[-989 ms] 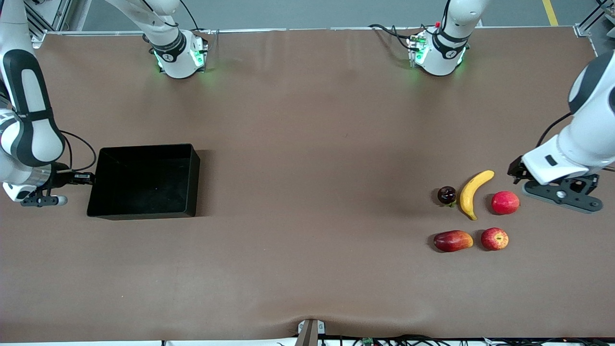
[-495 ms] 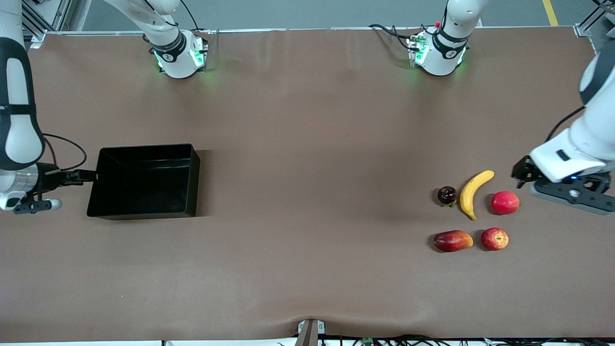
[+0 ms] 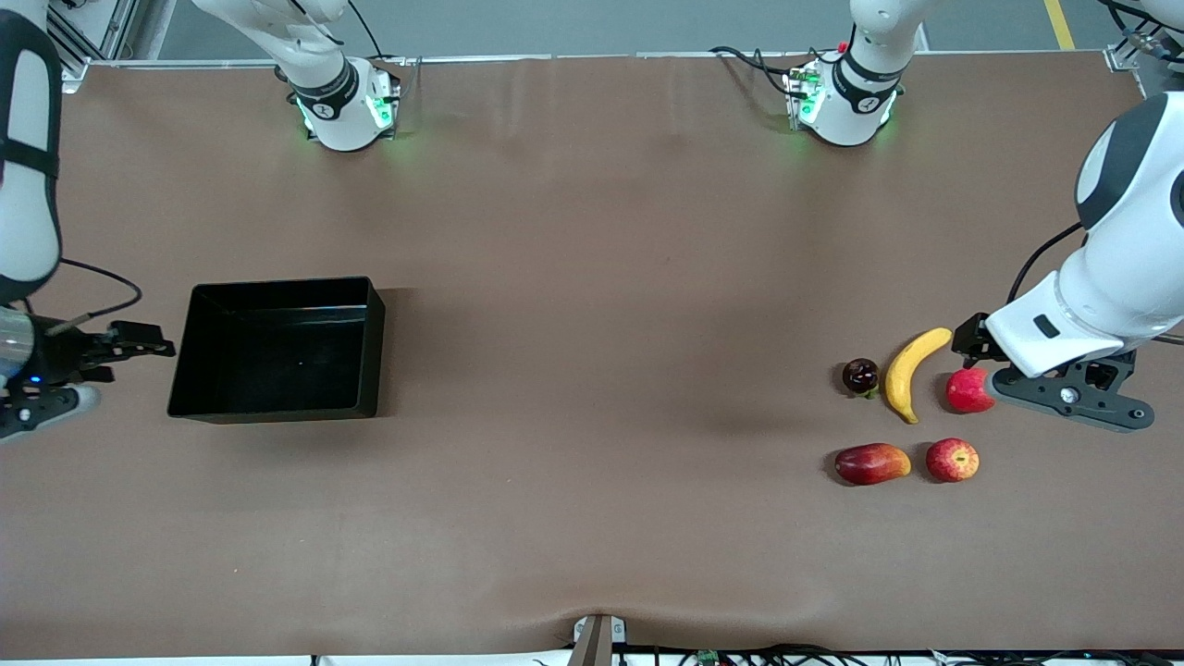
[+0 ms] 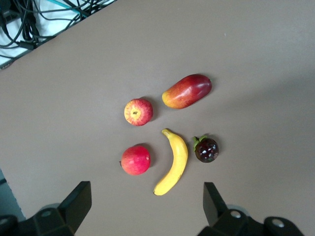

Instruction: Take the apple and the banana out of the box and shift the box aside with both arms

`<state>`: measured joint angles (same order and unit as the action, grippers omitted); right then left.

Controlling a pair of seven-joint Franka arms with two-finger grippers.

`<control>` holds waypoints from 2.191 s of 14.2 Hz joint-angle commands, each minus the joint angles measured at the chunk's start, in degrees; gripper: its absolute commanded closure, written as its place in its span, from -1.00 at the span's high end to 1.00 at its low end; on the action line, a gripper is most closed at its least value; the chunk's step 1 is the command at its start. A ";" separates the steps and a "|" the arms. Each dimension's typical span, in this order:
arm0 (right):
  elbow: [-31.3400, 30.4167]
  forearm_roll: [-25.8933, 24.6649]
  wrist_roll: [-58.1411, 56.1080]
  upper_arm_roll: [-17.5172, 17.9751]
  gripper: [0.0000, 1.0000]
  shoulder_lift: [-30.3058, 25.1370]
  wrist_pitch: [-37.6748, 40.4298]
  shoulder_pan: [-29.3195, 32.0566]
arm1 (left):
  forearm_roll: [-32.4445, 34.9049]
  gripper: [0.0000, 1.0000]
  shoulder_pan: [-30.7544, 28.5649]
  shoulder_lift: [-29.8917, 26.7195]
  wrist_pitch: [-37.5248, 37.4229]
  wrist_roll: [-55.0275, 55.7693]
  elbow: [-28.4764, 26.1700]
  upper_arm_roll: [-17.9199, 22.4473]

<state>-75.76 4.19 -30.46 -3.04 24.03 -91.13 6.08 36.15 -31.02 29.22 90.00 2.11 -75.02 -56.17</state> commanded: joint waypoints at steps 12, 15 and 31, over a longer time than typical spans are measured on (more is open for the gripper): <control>6.06 -0.49 18.58 0.41 1.00 -13.57 17.37 -5.20 | -32.45 1.00 36.19 -20.69 -0.80 -0.70 -5.65 53.34; -0.50 -0.76 18.86 -0.03 1.00 -18.92 16.43 -5.47 | -35.09 1.00 40.06 -25.25 0.60 -0.88 -11.09 58.70; -3.70 -1.55 19.21 -0.03 1.00 -23.51 14.22 -7.58 | -35.09 1.00 39.63 -38.89 1.40 4.65 -24.83 56.69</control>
<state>-78.02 2.92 -11.99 -2.88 2.31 -76.48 -1.82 2.10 8.87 -8.48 91.66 5.63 -99.17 0.67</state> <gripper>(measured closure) 0.000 0.000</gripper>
